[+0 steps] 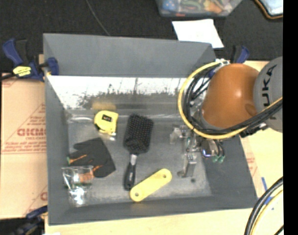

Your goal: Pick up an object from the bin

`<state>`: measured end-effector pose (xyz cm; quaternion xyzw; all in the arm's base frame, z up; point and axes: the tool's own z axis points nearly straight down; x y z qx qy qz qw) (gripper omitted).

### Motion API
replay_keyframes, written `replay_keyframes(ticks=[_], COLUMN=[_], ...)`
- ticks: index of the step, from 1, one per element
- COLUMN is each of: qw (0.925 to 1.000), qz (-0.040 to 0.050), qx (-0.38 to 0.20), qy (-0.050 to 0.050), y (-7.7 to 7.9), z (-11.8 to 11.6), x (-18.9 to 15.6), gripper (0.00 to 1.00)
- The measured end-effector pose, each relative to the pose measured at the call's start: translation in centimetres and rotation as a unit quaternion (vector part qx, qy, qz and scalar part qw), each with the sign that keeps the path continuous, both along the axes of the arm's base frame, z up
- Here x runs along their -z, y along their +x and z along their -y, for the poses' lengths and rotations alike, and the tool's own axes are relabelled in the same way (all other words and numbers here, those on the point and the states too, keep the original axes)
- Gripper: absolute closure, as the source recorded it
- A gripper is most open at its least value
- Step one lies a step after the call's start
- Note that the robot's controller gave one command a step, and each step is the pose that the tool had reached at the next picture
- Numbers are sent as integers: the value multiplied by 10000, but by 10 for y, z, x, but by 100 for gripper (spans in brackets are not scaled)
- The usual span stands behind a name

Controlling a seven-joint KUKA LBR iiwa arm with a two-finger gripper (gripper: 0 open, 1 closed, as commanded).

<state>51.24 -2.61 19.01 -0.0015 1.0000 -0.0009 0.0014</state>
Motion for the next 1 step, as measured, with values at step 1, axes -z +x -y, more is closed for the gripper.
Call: replay_keyframes(ticks=[1], qw=[10000], qz=[-3], qx=[-1], qy=[0], y=[0], z=[0], x=[0], gripper=[0])
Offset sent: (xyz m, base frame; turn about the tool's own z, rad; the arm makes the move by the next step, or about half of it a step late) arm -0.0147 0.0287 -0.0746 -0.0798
